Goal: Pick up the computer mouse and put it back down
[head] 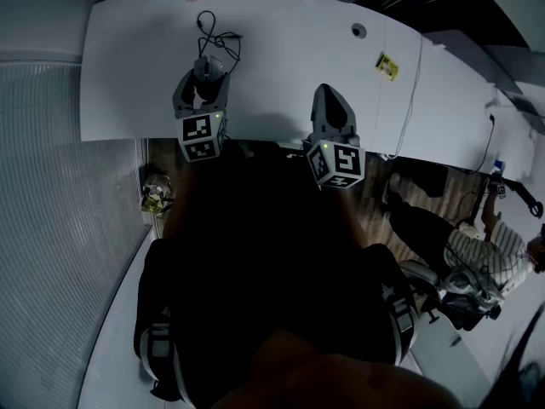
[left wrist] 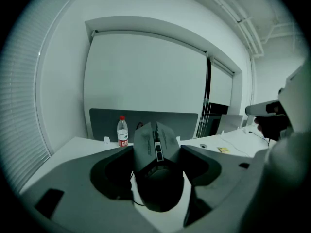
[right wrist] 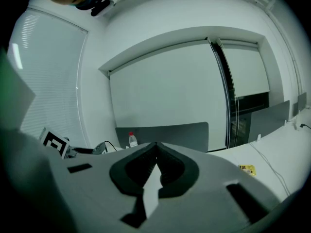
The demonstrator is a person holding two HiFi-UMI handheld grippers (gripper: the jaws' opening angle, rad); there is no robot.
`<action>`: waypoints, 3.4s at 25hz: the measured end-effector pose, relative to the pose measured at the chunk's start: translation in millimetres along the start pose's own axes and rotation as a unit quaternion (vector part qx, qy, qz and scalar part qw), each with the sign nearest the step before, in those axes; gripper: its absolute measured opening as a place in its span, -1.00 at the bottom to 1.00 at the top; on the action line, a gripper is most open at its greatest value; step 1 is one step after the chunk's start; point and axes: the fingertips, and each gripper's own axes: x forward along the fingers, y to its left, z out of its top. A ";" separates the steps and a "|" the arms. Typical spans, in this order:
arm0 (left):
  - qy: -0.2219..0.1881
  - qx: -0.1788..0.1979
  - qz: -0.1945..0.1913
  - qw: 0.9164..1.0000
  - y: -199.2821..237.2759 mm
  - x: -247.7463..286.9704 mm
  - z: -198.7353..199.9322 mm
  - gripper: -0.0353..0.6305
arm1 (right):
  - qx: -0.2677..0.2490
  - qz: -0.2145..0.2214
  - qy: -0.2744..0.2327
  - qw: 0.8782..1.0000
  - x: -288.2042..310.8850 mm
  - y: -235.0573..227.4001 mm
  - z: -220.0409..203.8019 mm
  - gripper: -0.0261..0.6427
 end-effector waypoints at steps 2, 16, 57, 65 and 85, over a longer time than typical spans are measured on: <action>-0.008 0.000 0.000 1.000 0.4 -4.0 7.3 0.00 | -0.001 -0.003 -0.005 1.000 -0.6 -0.9 2.3 -0.93; -0.071 0.003 -0.005 0.997 5.3 -25.0 61.8 0.00 | -0.015 -0.005 -0.020 1.000 6.5 -2.8 15.8 -0.93; -0.138 -0.003 -0.005 0.990 -2.3 -64.4 127.2 0.00 | -0.021 0.019 -0.023 0.999 30.0 7.7 22.0 -0.93; -0.137 -0.004 -0.005 0.991 -3.2 -65.4 126.3 0.00 | -0.018 0.018 -0.024 0.999 28.8 6.7 20.9 -0.93; -0.106 -0.005 -0.003 0.994 4.5 -53.3 101.8 0.00 | -0.021 0.025 -0.014 0.999 32.6 14.7 17.7 -0.93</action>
